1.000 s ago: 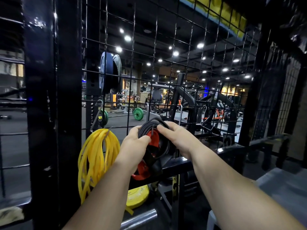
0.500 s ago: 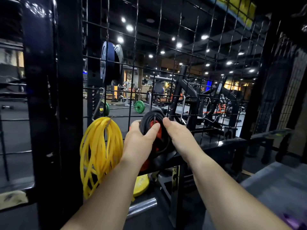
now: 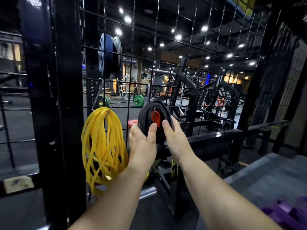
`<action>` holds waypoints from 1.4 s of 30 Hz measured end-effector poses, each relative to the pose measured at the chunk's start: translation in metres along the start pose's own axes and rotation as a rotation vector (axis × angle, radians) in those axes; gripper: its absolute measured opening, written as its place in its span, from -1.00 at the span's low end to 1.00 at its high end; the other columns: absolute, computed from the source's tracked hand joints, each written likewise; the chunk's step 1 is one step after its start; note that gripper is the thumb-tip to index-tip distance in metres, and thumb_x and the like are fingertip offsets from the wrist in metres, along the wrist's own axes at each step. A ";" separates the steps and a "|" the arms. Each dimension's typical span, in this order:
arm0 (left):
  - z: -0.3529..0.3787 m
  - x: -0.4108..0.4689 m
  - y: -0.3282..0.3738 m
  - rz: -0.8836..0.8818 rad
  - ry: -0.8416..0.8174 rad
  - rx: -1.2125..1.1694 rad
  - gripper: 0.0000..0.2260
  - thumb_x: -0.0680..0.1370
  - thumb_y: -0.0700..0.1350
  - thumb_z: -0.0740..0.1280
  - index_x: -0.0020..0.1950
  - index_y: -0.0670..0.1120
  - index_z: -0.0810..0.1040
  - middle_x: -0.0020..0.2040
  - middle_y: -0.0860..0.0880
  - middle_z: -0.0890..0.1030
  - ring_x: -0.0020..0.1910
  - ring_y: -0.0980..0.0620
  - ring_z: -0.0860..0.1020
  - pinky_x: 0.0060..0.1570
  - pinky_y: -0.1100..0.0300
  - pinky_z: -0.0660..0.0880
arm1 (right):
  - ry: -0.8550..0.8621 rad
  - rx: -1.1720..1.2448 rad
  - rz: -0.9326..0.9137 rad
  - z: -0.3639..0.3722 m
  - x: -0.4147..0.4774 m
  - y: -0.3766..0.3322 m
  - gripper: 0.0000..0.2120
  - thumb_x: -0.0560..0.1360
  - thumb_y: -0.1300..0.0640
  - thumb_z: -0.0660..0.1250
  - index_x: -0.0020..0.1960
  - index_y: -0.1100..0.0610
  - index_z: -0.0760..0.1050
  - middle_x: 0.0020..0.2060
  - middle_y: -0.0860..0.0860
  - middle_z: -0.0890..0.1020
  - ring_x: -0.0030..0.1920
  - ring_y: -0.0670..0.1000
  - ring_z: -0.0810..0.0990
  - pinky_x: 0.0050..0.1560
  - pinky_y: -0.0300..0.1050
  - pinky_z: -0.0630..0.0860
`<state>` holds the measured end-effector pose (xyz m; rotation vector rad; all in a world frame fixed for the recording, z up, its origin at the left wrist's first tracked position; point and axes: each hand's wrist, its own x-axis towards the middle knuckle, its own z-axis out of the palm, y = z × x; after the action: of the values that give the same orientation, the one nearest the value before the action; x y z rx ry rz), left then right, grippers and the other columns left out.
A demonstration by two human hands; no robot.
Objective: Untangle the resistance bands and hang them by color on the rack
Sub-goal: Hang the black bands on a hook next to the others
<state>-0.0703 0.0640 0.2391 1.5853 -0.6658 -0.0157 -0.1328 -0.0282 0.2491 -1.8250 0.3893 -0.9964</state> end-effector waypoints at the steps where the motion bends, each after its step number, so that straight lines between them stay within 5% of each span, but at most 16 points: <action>1: 0.001 -0.001 0.000 0.009 0.011 -0.004 -0.38 0.59 0.20 0.13 0.52 -0.13 0.09 0.48 -0.13 0.21 0.44 -0.11 0.24 0.40 -0.02 0.25 | 0.010 -0.001 0.009 0.001 -0.002 0.002 -0.53 0.62 -0.09 0.17 0.50 -0.12 0.18 0.09 -0.35 0.38 0.10 -0.23 0.41 0.01 -0.47 0.32; 3: 0.003 -0.004 -0.001 0.024 0.026 0.003 -0.38 0.59 0.18 0.13 0.53 -0.12 0.05 0.50 -0.14 0.15 0.47 -0.11 0.18 0.42 -0.06 0.23 | 0.027 -0.006 0.016 0.002 -0.007 0.004 -0.52 0.61 -0.08 0.20 0.49 -0.12 0.18 0.03 -0.36 0.43 0.11 -0.18 0.47 -0.09 -0.48 0.36; 7: 0.004 -0.009 0.000 0.037 0.037 0.028 -0.36 0.62 0.14 0.12 0.57 -0.11 -0.05 0.56 -0.11 0.02 0.53 -0.08 0.02 0.48 -0.03 0.10 | 0.039 0.000 0.050 0.005 -0.016 0.004 -0.48 0.60 -0.10 0.21 0.51 -0.06 0.18 0.11 -0.23 0.44 0.20 -0.16 0.40 0.15 -0.29 0.27; 12: 0.002 -0.019 -0.002 0.050 0.033 0.068 -0.38 0.63 0.11 0.10 0.58 -0.10 -0.09 0.58 -0.10 -0.04 0.55 -0.05 -0.06 0.49 0.03 -0.04 | 0.044 -0.019 0.061 0.005 -0.024 0.002 -0.58 0.60 -0.13 0.20 0.43 -0.12 0.25 0.04 -0.23 0.47 0.14 -0.15 0.43 0.10 -0.36 0.34; 15: 0.002 -0.025 -0.003 0.076 0.040 0.108 -0.38 0.64 0.09 0.11 0.58 -0.12 -0.09 0.57 -0.12 -0.04 0.55 -0.05 -0.06 0.48 0.05 -0.06 | 0.054 -0.045 0.071 0.006 -0.028 0.002 -0.50 0.59 -0.16 0.18 0.47 -0.03 0.26 0.12 -0.19 0.47 0.25 -0.09 0.42 0.29 -0.16 0.32; 21: 0.005 -0.042 -0.015 0.159 0.089 0.149 -0.39 0.63 -0.02 0.18 0.57 -0.18 -0.04 0.56 -0.15 0.04 0.54 -0.06 -0.02 0.46 0.13 -0.02 | 0.023 -0.059 0.112 0.003 -0.043 0.004 -0.40 0.60 -0.18 0.15 0.55 0.04 0.15 0.31 -0.19 0.35 0.38 -0.11 0.31 0.41 -0.13 0.24; 25: 0.007 -0.058 -0.029 0.207 0.112 0.127 -0.40 0.62 -0.11 0.21 0.57 -0.15 -0.01 0.56 -0.12 0.05 0.55 -0.02 -0.01 0.45 0.21 -0.03 | 0.000 -0.100 0.137 0.001 -0.049 0.009 -0.33 0.58 -0.22 0.16 0.57 0.07 0.07 0.49 0.00 0.30 0.48 -0.01 0.26 0.46 -0.05 0.21; 29: 0.013 -0.078 -0.042 0.241 0.165 0.048 -0.46 0.58 -0.20 0.28 0.53 -0.13 0.18 0.50 -0.12 0.14 0.49 -0.02 0.12 0.41 0.19 0.12 | -0.004 -0.119 0.140 0.002 -0.055 0.016 -0.32 0.53 -0.27 0.21 0.54 0.00 0.15 0.33 -0.03 0.48 0.32 0.01 0.47 0.38 0.08 0.37; 32: 0.019 -0.087 -0.054 0.257 0.218 0.025 -0.64 0.54 -0.23 0.32 0.33 -0.17 0.39 0.26 -0.03 0.31 0.32 -0.05 0.29 0.30 0.14 0.24 | -0.001 -0.102 0.172 -0.001 -0.060 0.024 -0.47 0.56 -0.21 0.21 0.45 -0.02 0.27 0.14 -0.11 0.53 0.15 -0.03 0.58 0.28 0.07 0.47; 35: 0.031 -0.083 -0.062 0.113 0.102 0.090 -0.78 0.57 -0.17 0.28 0.20 -0.20 0.43 0.13 -0.06 0.43 0.21 -0.10 0.36 0.22 0.11 0.26 | 0.001 -0.092 0.233 -0.009 -0.065 0.034 -0.71 0.59 -0.17 0.17 0.26 -0.10 0.37 0.12 -0.06 0.56 0.16 -0.01 0.57 0.24 0.07 0.51; 39: 0.067 -0.072 -0.065 -0.028 -0.135 0.128 -0.74 0.61 -0.05 0.21 0.13 -0.23 0.49 0.08 -0.20 0.56 0.14 -0.23 0.48 0.21 -0.06 0.36 | 0.059 -0.163 0.270 -0.035 -0.071 0.045 -0.69 0.63 -0.10 0.12 0.29 0.00 0.41 0.15 -0.03 0.55 0.18 -0.02 0.51 0.25 -0.07 0.43; 42: 0.098 -0.078 -0.055 -0.074 -0.227 0.122 -0.72 0.62 0.05 0.17 0.05 -0.16 0.47 0.05 -0.15 0.56 0.10 -0.13 0.49 0.12 0.11 0.34 | 0.112 -0.204 0.324 -0.062 -0.077 0.058 -0.70 0.63 -0.10 0.08 0.24 0.00 0.42 0.09 -0.02 0.57 0.09 -0.02 0.51 0.02 -0.15 0.38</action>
<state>-0.1512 0.0062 0.1451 1.7409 -0.7959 -0.2159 -0.2187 -0.0434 0.1750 -1.8150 0.8532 -0.8579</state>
